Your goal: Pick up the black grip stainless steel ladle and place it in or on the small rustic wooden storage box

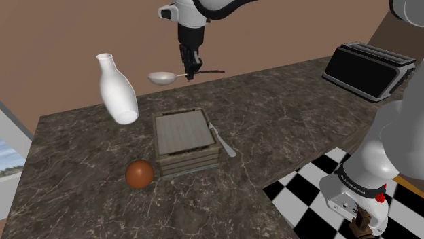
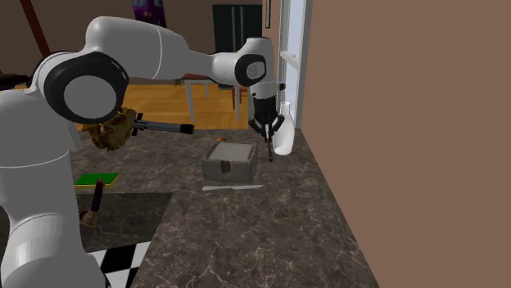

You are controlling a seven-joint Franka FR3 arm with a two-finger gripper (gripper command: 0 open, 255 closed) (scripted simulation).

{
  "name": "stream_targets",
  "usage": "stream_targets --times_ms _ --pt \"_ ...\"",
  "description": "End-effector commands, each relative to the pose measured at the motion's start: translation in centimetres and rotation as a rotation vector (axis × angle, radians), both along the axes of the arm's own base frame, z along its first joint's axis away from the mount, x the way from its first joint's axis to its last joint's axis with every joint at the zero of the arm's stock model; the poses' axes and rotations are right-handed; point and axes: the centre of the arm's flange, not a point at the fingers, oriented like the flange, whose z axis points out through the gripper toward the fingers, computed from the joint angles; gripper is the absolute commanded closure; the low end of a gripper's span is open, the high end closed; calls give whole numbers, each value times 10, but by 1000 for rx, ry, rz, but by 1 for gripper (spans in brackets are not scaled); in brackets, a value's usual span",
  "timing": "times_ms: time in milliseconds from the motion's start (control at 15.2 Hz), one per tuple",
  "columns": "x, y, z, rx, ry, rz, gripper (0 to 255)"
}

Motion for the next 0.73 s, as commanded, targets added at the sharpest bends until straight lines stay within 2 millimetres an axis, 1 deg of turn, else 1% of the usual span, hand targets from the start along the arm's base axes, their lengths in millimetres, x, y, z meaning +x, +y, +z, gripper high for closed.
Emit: stream_targets --times_ms 0,660 --pt "-18 14 2 0 0 -1 255" --pt "-116 103 8 0 0 -1 255"
